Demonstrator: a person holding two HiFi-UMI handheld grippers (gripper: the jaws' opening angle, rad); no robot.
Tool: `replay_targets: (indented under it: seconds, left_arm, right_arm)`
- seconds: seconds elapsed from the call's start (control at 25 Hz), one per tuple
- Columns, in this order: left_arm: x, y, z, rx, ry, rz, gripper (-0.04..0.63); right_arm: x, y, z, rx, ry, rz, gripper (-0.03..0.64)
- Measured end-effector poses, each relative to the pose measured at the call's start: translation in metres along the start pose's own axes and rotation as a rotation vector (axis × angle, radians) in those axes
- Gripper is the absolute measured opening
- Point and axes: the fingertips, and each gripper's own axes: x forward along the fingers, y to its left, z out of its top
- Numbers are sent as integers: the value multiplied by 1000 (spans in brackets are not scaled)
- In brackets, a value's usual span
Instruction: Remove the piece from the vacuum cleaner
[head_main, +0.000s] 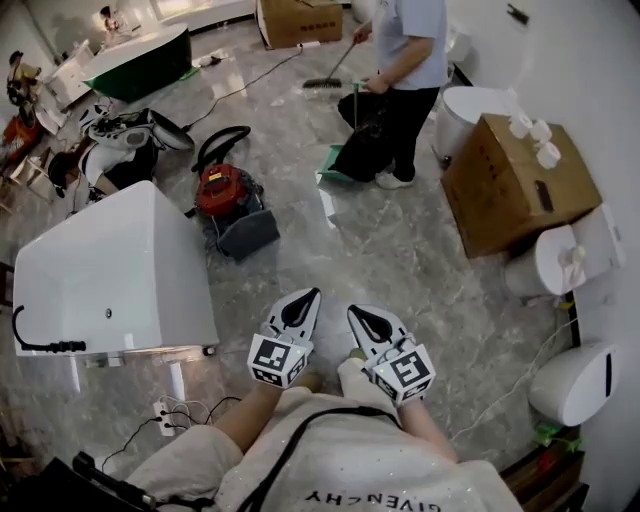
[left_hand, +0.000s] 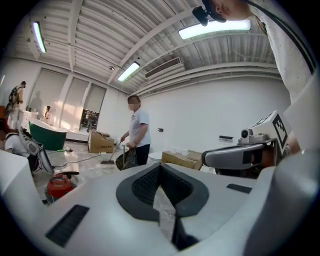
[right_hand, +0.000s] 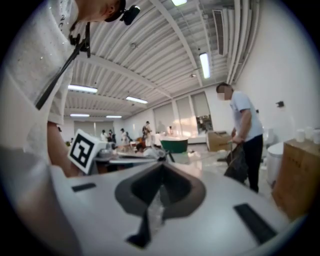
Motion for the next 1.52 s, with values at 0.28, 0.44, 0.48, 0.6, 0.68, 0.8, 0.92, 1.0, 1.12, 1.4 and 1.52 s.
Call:
replay_targets:
  seconds: [0.28,0.44,0.48,0.6,0.68,0.8,0.92,1.0,1.12,1.4,1.52]
  left_arm:
    - [-9,11,-1,-18,-32,188,20]
    - [-14,15,-3,-29,-42,273,20]
    - [-14,17,-3,-33,-46,294,20]
    - [-20,20,-6,-46,-50,347,20]
    - [-24,21,-10,-54,-48,382,20]
    - [-30,23,-16,-64,-40,442,20]
    - [-30,18,-20,-68,-33,467,21]
    - [-28,13,-21,-67,-29,468,21]
    - [-27,10,-22,-65,-37,476,21]
    - [-30,11,-30,-78,-44,511,21]
    - [-31,15,-32,-87,-47,523,20]
  right_arm:
    - [12,-5,-2,-42,33,186,14]
    - [18,-6,-3,-53,48,265,14]
    - [19,-6,-3,-57,53,285,14]
    - [23,-4,-6,-66,66,338,14]
    - [24,-2,-9,-70,73,370,14]
    - [26,1,-11,-73,80,416,14]
    - [26,2,-15,-72,90,451,14]
    - [26,3,-17,-69,94,472,14]
    - [27,5,-21,-68,97,496,14]
    - [30,7,-29,-68,113,534,14]
    - [37,8,-32,-70,121,549,14]
